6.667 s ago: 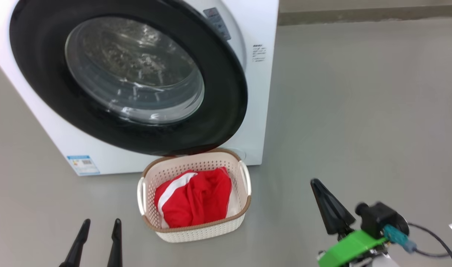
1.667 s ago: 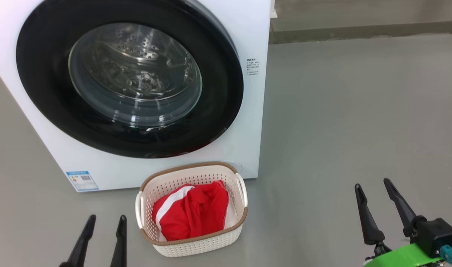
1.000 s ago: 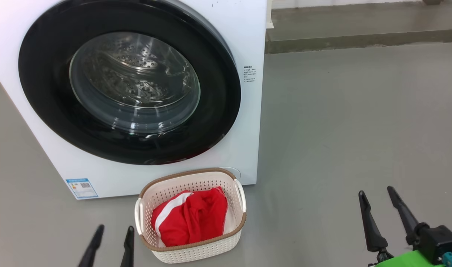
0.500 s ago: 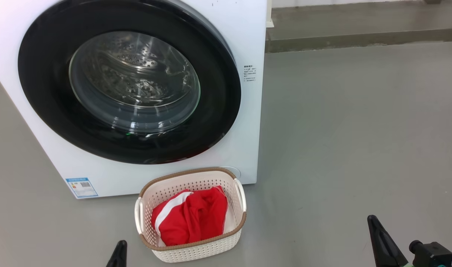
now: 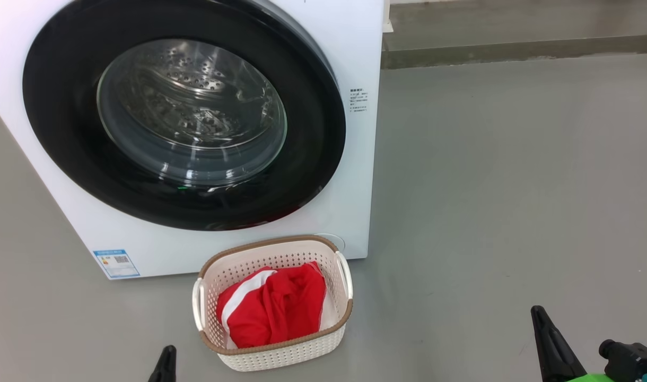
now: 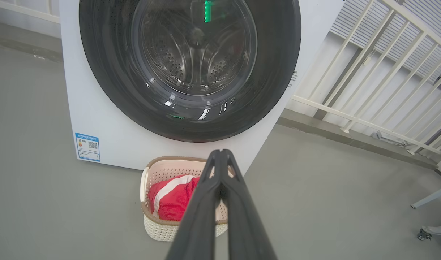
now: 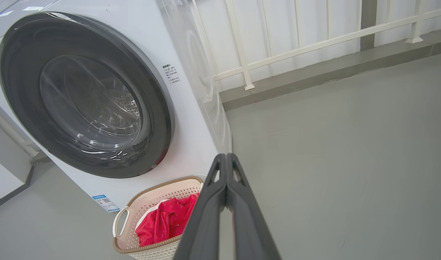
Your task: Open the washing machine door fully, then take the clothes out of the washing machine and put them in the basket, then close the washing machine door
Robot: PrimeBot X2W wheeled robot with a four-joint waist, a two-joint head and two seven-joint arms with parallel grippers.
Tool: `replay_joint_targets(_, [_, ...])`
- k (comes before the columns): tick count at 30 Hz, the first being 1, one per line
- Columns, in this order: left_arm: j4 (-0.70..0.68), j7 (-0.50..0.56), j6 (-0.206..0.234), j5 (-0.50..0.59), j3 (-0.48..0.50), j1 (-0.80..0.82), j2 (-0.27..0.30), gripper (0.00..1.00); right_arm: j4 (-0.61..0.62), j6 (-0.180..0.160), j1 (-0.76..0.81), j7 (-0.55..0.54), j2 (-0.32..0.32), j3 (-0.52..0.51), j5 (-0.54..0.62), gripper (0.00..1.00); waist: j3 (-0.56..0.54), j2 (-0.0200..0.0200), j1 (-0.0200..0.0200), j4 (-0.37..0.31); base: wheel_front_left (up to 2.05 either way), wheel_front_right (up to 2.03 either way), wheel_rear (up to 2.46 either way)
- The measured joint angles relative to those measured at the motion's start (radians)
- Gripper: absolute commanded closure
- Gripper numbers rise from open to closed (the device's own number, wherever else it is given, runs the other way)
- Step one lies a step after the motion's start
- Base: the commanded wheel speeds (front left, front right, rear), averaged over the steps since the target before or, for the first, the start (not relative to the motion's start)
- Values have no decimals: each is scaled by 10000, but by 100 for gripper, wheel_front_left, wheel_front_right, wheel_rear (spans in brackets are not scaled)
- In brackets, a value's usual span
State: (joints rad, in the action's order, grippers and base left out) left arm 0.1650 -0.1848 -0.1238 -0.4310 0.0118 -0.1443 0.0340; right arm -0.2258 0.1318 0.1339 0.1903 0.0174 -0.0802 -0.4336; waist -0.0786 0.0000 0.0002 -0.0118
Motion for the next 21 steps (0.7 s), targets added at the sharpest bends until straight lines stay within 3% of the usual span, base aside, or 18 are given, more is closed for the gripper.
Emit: replay_joint_targets(21, [203,623,0,-2343,159,318,2,100,-86,0,-386,-591,13,-71,-2360,100,166,0,-1,24,0,0,0])
